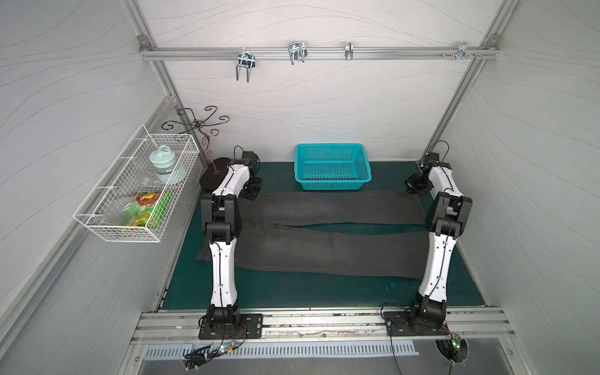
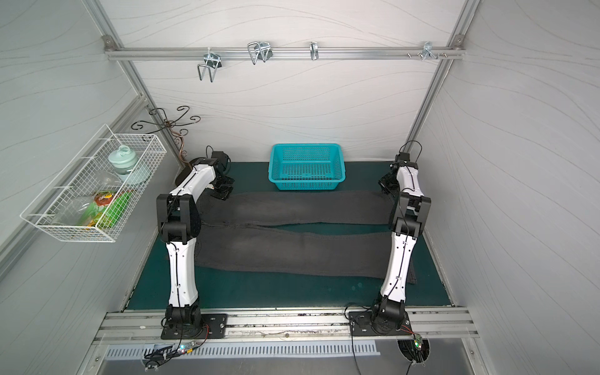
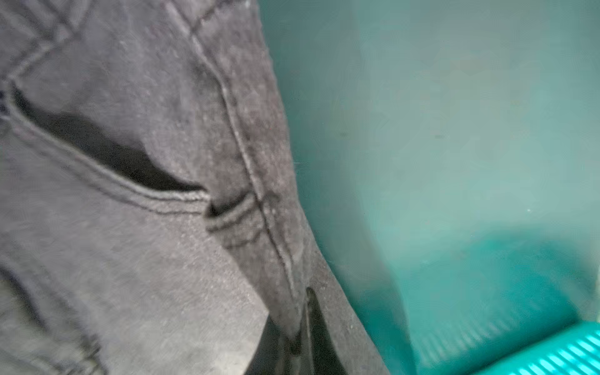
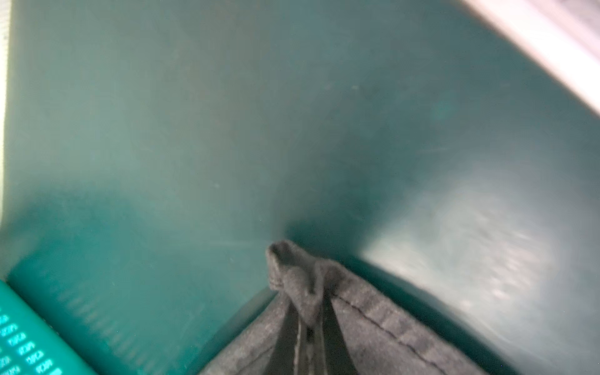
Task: Roll up the long pants
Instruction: Fold the long pant at the center of the board.
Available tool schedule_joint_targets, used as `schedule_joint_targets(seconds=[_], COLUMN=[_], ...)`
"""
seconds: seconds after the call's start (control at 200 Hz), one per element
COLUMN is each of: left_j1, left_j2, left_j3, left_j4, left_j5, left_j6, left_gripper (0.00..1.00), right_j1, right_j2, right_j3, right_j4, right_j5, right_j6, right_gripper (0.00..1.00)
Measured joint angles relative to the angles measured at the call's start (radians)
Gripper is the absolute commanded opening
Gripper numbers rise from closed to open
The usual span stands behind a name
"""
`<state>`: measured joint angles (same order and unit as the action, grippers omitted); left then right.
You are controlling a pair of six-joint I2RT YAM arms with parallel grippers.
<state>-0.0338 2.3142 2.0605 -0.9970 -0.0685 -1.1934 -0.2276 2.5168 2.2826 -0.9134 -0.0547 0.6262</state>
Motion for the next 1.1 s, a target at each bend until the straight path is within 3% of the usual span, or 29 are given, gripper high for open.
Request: schedule_joint_targets(seconds=[0.375, 0.78, 1.096], left_j1=[0.0, 0.0, 0.0], left_j2=[-0.094, -0.334, -0.531], left_j3=[-0.009, -0.209, -0.473], left_j4=[0.005, 0.047, 0.132], left_j5=[0.011, 0.057, 0.095], left_j6=[0.076, 0.133, 0.168], left_gripper=[0.0, 0.0, 0.0], right_j1=[-0.007, -0.031, -0.036], right_j2=[-0.18, -0.467, -0.739], right_j3=[-0.091, -0.379, -0.692], right_j4=[-0.015, -0.003, 0.026], right_j5=[-0.049, -0.146, -0.174], right_j6=[-0.097, -0.174, -0.212], right_gripper=[0.0, 0.0, 0.0])
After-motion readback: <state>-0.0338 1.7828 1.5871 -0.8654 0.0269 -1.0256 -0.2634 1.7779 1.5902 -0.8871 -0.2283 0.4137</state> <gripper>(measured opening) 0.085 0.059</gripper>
